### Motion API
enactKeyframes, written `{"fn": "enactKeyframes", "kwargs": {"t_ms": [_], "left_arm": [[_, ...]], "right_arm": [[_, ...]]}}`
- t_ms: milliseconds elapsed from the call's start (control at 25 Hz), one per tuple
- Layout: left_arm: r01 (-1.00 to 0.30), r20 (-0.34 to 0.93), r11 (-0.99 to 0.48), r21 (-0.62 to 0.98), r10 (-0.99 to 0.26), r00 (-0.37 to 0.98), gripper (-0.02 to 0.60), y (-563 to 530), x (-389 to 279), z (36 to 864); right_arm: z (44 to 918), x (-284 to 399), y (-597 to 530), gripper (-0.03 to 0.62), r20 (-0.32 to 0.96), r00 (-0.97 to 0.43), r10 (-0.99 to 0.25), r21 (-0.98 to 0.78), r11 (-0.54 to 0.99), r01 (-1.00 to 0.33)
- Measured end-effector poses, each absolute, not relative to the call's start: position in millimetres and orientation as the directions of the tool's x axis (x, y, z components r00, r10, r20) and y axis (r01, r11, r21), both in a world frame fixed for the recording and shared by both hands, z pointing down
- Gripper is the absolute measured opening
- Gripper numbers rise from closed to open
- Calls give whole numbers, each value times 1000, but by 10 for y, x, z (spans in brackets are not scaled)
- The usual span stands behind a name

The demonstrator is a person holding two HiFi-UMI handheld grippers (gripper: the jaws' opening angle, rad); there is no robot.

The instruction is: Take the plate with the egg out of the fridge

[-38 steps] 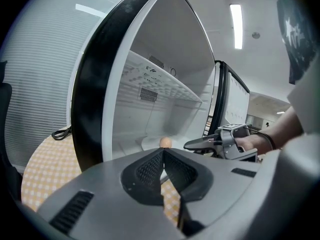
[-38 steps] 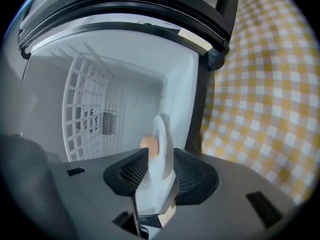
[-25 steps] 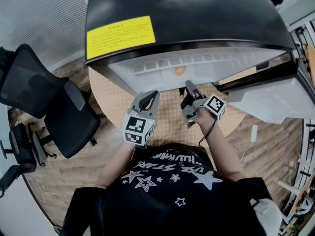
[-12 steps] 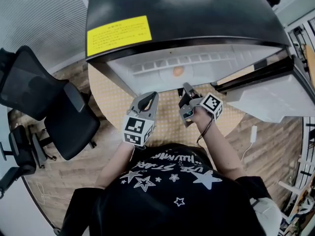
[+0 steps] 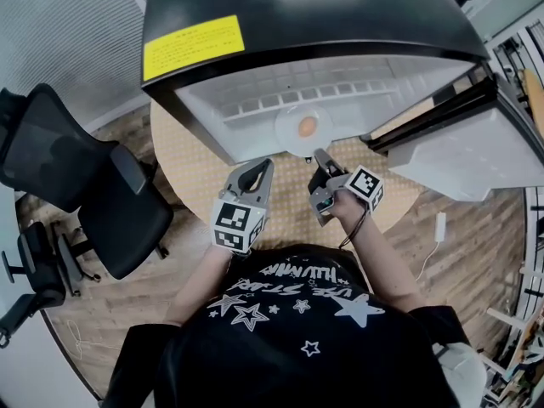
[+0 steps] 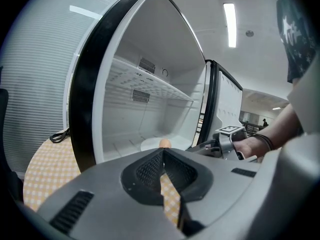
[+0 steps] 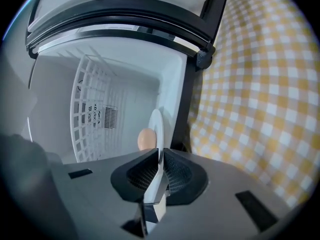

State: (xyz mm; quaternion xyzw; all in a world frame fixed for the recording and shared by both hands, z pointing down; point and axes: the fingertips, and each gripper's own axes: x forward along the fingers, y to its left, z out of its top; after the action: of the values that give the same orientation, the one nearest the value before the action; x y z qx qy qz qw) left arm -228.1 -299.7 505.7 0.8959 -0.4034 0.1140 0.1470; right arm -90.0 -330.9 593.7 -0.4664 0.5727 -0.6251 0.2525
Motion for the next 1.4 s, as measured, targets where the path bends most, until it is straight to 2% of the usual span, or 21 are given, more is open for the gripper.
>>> {"fn": "enactKeyframes", "kwargs": {"t_ms": [240,320,520,1000,1240,1400], "left_arm": [[-765,315,-625,157,-702,638,6,-2933,-2301,5017],[-772,314,-618,150,-711,630,6,-2914,-2330,5017],[-800,316,-583,141,-739,595,6,-2859,-2432,4998],[-892,289,-443,92,-845,450,6,-2698,-2464,4724],[-924,284,-378,62,-880,380,6,-2518,-2277,4593],[-936,271,-348,43,-898,346,6,-2362,-2121,4488]], "right_arm": [[5947,-936,-3416,69,280,-449,-848,-951,-183,-247],[5957,-926,-3439,55,284,-448,-848,-946,-173,-273],[5825,-891,-3429,37,216,-458,-862,-964,-113,-242],[5457,-669,-3165,37,145,-595,-791,-976,-18,-215],[5306,-448,-3052,37,110,-646,-756,-987,-4,-162],[5173,-188,-2903,37,115,-699,-706,-981,32,-194]]}}
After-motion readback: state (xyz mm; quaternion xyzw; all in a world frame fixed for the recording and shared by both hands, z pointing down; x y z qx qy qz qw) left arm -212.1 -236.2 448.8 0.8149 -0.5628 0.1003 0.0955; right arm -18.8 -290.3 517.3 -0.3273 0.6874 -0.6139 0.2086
